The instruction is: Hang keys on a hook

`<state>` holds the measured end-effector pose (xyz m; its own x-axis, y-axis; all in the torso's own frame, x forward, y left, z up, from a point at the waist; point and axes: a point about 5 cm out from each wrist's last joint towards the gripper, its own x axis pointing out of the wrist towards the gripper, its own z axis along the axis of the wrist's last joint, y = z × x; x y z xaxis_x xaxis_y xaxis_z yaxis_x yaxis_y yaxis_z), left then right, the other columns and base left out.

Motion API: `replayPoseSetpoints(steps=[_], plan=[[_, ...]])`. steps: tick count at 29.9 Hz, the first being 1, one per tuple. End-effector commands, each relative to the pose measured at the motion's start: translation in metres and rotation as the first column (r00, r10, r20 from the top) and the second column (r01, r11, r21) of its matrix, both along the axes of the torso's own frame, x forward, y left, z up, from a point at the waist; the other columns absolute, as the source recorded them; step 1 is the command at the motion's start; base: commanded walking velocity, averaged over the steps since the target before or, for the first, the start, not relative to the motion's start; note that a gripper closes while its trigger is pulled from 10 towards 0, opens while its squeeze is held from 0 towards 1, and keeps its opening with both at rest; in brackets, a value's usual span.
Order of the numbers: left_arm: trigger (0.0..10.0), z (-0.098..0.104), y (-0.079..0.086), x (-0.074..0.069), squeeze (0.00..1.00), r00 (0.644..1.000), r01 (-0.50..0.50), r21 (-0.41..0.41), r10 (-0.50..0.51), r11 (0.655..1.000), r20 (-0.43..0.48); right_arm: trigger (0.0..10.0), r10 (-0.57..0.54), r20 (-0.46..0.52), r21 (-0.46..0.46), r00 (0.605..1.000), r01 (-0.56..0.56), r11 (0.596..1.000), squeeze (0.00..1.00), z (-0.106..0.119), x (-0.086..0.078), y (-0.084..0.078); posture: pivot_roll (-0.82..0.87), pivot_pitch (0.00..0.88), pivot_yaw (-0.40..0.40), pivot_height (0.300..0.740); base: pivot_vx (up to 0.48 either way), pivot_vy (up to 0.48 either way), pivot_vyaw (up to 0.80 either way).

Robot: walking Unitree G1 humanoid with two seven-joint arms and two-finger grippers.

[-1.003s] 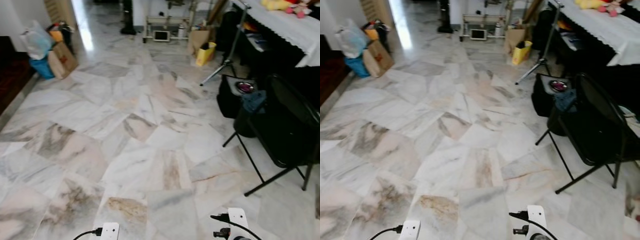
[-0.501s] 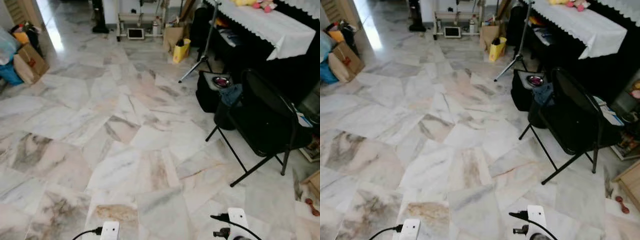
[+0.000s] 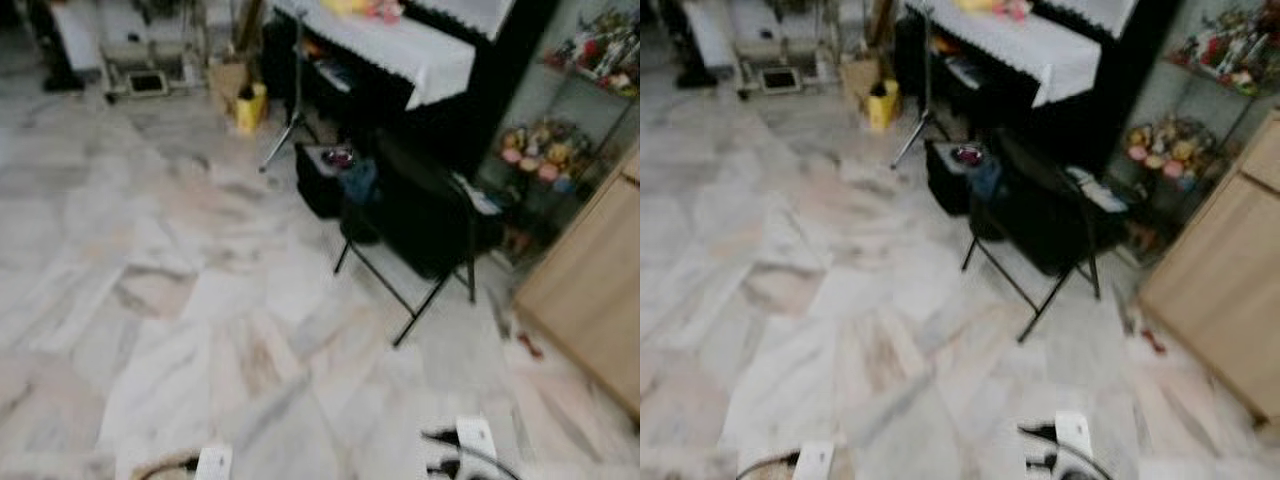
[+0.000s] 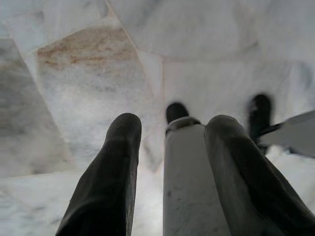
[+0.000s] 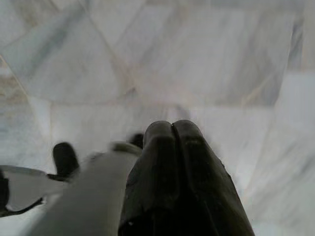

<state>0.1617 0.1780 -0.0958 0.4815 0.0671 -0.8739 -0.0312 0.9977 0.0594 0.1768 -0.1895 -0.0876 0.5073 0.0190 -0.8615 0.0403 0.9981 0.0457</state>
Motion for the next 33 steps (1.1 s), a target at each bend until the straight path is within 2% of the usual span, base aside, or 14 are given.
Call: replayPoseSetpoints(steps=[1,15,20,22,33], plan=[[10.0,0.0118,0.0732,-0.0101,0.0,0.993,0.12,0.101,-0.119,0.988,-0.017,10.0,-0.189,0.008,0.035,0.982,0.189,0.981,0.0,0.0063,-0.0011,-0.0379,-0.02,0.0,-0.031,0.74,0.0,0.0,-0.75],[10.0,0.0137,0.0734,-0.0056,0.0,0.991,0.133,0.105,-0.133,0.986,-0.007,10.0,-0.188,0.013,0.037,0.982,0.187,0.982,0.0,0.0074,0.0014,-0.0376,0.0,0.0,-0.043,0.74,0.0,0.0,-0.75],[10.0,0.0148,0.0732,-0.0035,0.0,0.984,0.18,0.121,-0.18,0.976,-0.009,10.0,-0.182,0.012,0.036,0.983,0.182,0.983,0.0,0.0075,0.0016,-0.0377,0.0,0.0,-0.045,0.74,0.0,-0.192,-0.74],[10.0,0.0143,0.0736,-0.0043,0.0,0.985,0.174,0.122,-0.173,0.977,-0.019,10.0,-0.18,0.012,0.035,0.984,0.18,0.983,0.0,0.0076,0.0016,-0.0379,0.0,0.0,-0.045,0.74,0.0,-0.48,-0.74],[10.0,0.0139,0.0736,-0.0054,0.0,0.986,0.164,0.113,-0.163,0.98,-0.018,10.0,-0.172,0.011,0.031,0.985,0.171,0.985,0.0,0.0075,0.0013,-0.0382,0.0,0.008,-0.047,0.74,0.0,0.0,-0.75]])
